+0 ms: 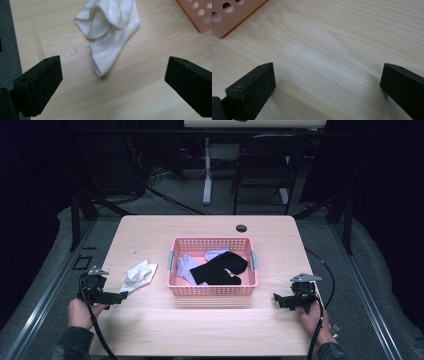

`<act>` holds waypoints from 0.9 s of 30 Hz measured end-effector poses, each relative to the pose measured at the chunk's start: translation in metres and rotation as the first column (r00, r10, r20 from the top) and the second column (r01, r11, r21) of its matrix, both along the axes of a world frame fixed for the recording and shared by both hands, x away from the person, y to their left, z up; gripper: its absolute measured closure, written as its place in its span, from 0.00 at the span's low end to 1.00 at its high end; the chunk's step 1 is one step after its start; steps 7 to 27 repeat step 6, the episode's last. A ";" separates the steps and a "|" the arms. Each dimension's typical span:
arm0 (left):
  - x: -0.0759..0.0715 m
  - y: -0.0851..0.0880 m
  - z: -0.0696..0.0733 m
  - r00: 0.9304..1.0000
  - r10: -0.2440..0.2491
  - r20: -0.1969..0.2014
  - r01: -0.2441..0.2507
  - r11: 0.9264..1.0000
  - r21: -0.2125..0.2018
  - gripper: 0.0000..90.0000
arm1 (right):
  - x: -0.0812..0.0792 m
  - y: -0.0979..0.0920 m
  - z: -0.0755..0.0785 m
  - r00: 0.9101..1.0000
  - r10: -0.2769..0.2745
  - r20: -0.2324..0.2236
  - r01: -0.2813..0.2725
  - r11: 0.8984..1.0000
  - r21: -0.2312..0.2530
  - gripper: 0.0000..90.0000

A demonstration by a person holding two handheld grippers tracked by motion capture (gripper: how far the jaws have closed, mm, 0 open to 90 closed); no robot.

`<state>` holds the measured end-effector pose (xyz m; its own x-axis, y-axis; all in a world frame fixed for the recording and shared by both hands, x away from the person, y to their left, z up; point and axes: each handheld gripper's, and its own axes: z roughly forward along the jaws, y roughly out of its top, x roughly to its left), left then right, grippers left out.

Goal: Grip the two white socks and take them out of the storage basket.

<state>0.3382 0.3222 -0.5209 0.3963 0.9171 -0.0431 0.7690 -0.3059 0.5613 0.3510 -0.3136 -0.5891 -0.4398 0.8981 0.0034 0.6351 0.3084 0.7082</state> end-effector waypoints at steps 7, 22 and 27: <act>0.005 0.001 -0.005 1.000 0.013 -0.007 -0.013 1.000 -0.020 0.00 | 0.000 0.000 0.000 1.000 0.000 0.000 0.000 1.000 0.000 0.00; 0.005 0.001 -0.005 1.000 0.013 -0.007 -0.013 1.000 -0.020 0.00 | 0.000 0.000 0.000 1.000 0.000 0.000 0.000 1.000 0.000 0.00; 0.005 0.001 -0.005 1.000 0.013 -0.007 -0.013 1.000 -0.020 0.00 | 0.000 0.000 0.000 1.000 0.000 0.000 0.000 1.000 0.000 0.00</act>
